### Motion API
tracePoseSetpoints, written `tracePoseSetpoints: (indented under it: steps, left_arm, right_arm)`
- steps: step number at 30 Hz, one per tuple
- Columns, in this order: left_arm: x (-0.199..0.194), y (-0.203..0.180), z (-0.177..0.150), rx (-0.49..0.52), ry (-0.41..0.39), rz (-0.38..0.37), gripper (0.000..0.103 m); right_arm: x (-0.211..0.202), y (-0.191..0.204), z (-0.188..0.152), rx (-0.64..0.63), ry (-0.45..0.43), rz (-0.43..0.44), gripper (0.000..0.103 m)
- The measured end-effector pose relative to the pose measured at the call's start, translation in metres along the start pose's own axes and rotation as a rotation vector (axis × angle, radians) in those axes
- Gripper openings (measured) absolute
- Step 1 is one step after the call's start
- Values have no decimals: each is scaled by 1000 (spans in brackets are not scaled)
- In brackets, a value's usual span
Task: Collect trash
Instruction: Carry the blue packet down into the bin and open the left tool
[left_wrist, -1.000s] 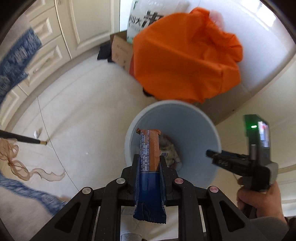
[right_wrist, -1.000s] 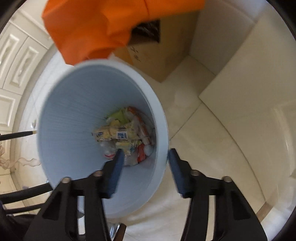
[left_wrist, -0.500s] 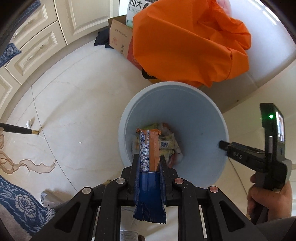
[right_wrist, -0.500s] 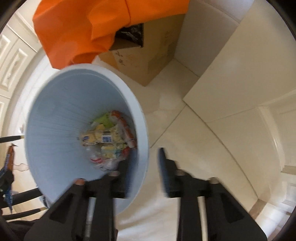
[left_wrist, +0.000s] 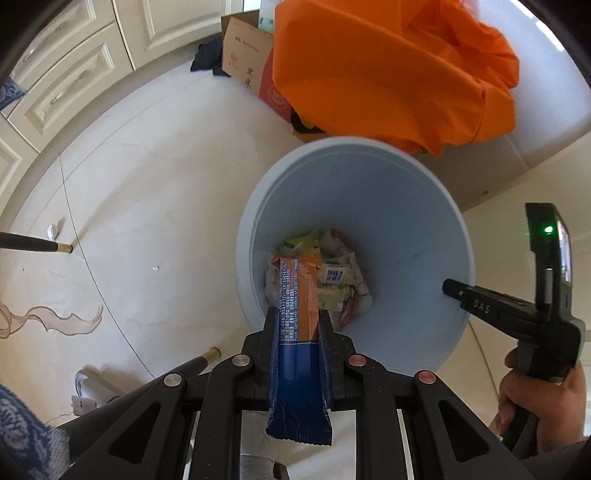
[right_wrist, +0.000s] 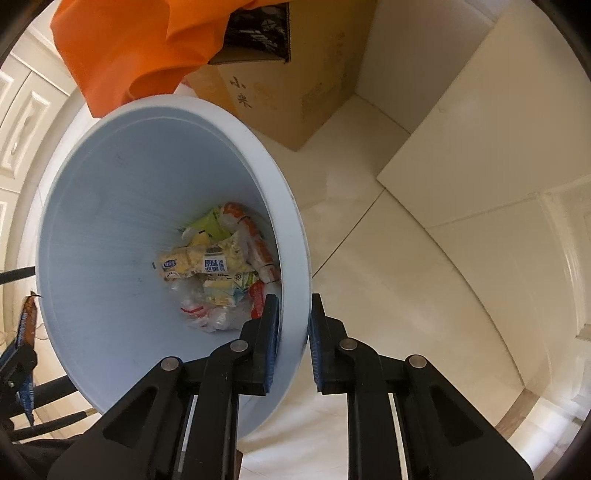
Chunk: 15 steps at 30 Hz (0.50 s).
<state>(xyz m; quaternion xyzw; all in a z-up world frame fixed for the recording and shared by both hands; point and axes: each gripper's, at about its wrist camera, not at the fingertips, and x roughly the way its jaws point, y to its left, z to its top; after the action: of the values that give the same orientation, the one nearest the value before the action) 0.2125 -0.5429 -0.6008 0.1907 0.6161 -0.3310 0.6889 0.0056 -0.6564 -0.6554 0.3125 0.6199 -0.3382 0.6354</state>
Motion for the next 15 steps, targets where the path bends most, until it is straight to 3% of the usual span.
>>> tracePoseSetpoints:
  steps: [13, 15]
  left_arm:
    - [23, -10, 12, 33, 35, -20, 15]
    - [28, -13, 12, 59, 59, -22, 19]
  right_arm:
    - [6, 6, -3, 6, 1, 5, 15]
    - [6, 6, -2, 8, 2, 7, 15]
